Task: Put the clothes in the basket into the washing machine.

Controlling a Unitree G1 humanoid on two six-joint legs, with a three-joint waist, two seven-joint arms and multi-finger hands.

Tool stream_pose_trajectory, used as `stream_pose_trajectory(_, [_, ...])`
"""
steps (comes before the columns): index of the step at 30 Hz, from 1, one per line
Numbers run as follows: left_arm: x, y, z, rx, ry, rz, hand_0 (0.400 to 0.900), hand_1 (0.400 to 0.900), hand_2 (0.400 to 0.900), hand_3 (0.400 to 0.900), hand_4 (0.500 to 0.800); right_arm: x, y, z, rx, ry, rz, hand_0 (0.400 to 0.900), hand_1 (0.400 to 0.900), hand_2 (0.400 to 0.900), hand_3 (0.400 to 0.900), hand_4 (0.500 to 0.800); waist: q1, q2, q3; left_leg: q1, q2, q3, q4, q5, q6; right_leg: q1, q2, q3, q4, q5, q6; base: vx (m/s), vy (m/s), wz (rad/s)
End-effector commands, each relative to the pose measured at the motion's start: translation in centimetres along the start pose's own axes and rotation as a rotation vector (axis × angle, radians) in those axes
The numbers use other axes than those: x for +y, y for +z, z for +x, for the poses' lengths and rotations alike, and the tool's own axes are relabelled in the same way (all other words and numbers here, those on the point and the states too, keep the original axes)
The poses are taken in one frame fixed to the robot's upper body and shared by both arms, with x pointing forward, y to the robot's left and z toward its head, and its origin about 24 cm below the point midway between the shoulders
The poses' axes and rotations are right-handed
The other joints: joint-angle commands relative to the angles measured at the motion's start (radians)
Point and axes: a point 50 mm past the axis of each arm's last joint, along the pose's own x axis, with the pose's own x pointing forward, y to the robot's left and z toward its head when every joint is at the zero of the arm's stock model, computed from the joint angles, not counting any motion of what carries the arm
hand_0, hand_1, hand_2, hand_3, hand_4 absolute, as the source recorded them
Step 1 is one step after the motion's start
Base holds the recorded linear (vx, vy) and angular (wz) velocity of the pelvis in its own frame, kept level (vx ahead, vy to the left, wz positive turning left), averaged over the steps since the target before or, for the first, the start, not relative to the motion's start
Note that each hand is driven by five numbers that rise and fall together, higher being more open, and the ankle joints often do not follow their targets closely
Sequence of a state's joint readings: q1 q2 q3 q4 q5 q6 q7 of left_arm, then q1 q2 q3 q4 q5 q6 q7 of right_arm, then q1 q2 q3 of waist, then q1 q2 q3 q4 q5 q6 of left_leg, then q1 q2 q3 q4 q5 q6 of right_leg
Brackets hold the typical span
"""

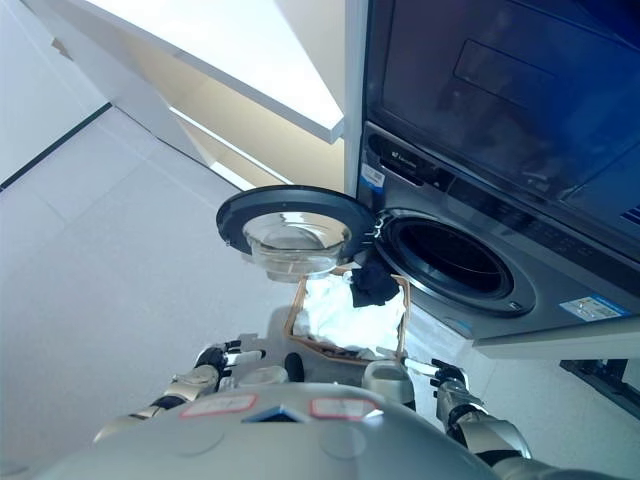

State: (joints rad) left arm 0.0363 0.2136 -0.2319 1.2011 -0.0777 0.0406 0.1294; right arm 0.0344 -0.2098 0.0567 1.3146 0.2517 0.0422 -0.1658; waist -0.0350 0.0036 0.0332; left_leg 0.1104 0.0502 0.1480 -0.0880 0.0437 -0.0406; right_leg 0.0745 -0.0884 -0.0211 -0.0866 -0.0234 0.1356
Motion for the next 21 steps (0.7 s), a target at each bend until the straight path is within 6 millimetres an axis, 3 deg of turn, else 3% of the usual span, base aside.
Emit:
stream_pose_trajectory(1, [0.5, 1.8, 0.2, -0.050, 0.025, 0.019, 0.900, 0.900, 0.900, 0.900, 0.800, -0.8, 2.5, 0.1, -0.069, -0.044, -0.045, 0.900, 0.900, 0.900, 0.900, 0.800, -0.011, -0.006, 0.007, -0.010, -0.035, -0.010, 0.001, -0.066, -0.004, -0.026, 0.003, -0.058, 0.008, 0.078, -0.017, 0.00, 0.000, 0.00])
stream_pose_trajectory(21, [0.3, 2.1, 0.1, -0.076, 0.045, 0.027, 0.900, 0.900, 0.900, 0.900, 0.800, -1.0, 3.6, 0.1, -0.113, -0.090, -0.116, 0.900, 0.900, 0.900, 0.900, 0.800, 0.002, -0.005, 0.026, -0.031, -0.036, -0.022, 0.001, -0.056, -0.005, -0.037, 0.001, -0.075, 0.006, 0.083, -0.016, 0.00, -0.002, 0.03])
